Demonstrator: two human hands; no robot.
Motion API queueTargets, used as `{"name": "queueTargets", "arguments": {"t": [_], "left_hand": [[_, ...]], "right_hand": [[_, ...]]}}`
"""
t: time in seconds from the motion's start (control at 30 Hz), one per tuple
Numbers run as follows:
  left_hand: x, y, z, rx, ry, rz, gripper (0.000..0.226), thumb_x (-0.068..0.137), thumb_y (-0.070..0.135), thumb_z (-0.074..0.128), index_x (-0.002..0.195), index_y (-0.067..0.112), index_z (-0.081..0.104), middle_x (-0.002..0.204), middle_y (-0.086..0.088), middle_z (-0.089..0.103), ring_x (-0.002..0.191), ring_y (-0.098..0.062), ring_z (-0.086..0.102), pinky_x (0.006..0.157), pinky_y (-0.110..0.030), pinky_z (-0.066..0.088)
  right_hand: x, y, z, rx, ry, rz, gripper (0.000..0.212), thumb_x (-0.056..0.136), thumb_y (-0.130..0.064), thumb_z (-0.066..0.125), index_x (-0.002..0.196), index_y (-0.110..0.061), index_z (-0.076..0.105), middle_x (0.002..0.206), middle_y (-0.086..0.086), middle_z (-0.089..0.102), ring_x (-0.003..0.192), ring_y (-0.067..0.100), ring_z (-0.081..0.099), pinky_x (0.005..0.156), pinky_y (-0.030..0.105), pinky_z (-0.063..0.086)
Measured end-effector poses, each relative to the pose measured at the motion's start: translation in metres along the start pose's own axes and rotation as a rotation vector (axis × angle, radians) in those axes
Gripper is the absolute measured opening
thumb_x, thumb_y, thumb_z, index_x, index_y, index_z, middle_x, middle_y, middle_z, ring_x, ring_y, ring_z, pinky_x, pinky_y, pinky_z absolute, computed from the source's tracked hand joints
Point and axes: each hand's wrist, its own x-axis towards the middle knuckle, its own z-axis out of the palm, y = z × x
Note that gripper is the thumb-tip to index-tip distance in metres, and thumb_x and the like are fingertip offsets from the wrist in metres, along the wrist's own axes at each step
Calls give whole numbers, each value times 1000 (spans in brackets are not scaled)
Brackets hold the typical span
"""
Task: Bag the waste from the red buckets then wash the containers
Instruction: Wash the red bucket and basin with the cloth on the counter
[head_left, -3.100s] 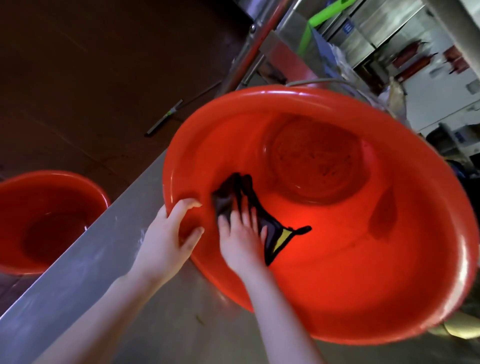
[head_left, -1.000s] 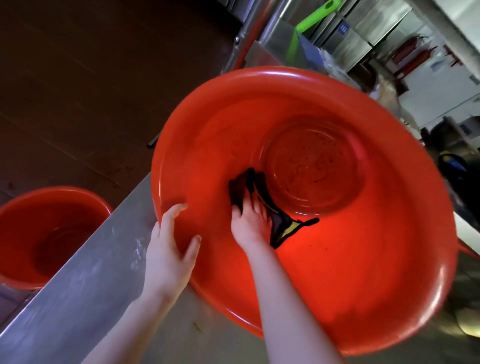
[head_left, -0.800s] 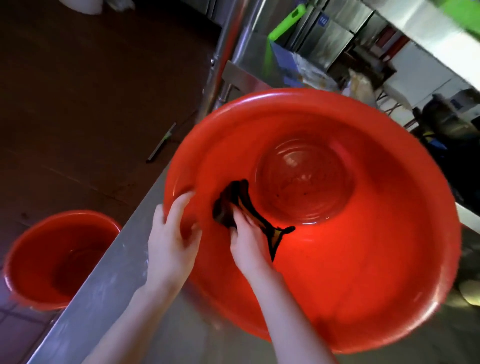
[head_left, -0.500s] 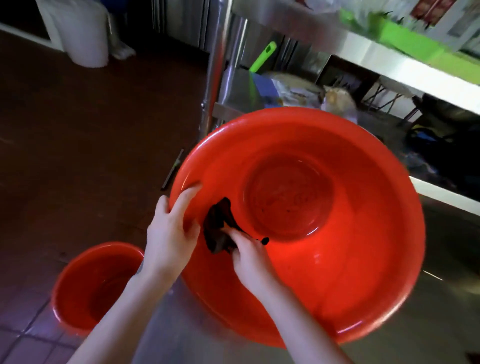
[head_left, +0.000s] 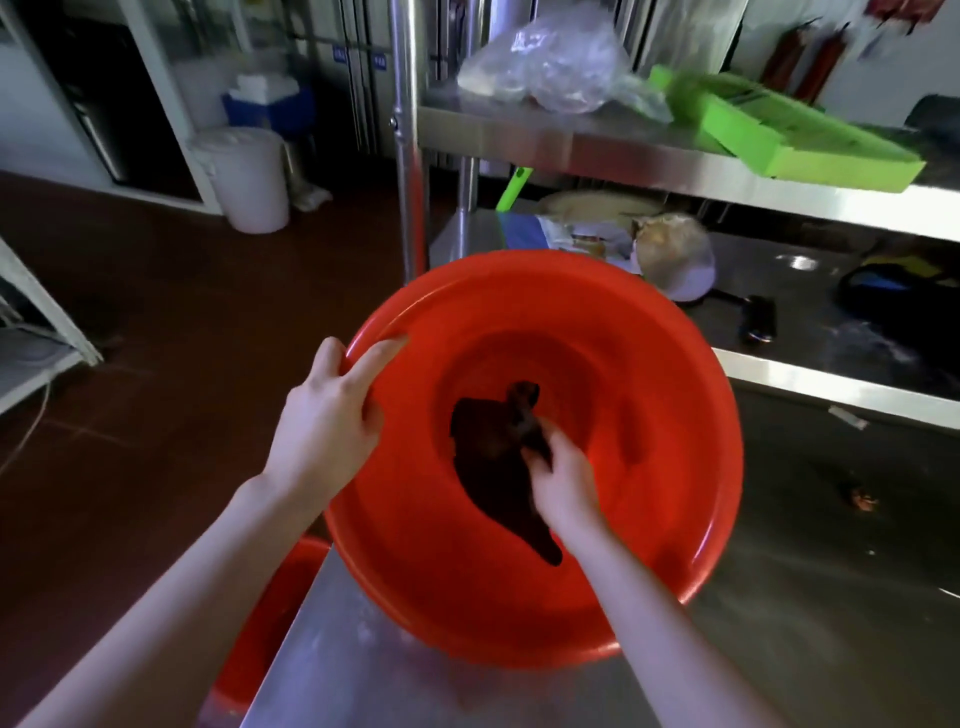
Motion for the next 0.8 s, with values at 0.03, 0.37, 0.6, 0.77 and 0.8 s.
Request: {"name": "queueTargets", "arguments": {"t": [0.03,0.37,0.6,0.77,0.8], "left_hand": [[1,3,0,19,-1,-5,72,85,0,63,144,35,39,97,0,35,56,-8,47,46,-26,52],[15,15,-4,104,-43,-32,73,85,3,60,145,36,36,100,-3,35,52,-17,49,46,-37,53],[24,5,-2,79,-35,-20,73,82,1,57,145,35,40,99,-6,36,48,-26,47,47,-41,52],[29,-3,2,37,-53,-19,74,81,-1,56,144,35,42,97,-8,36,47,-30,46,45,-41,51],[29,-4,3,35,-54,-13,73,82,-2,56,144,34,43,97,-8,36,46,-29,44,44,-40,50]], "right_hand": [[6,2,-9,-14,9,7,41,91,0,54,130,-13,57,125,10,64,118,27,58,85,19,36],[50,-15,-23,-159,360,-240,41,90,4,51,129,-6,56,127,17,60,115,35,57,92,31,39],[79,55,46,-1055,-678,-162,65,97,-37,46,153,-34,15,162,-2,3,148,22,8,114,61,13],[75,90,68,-1268,-550,-408,60,98,-38,41,152,-33,17,162,-4,9,148,27,12,113,61,1],[76,93,73,-1289,-560,-460,58,99,-39,38,152,-31,16,162,-3,7,148,26,9,113,61,-3]]}}
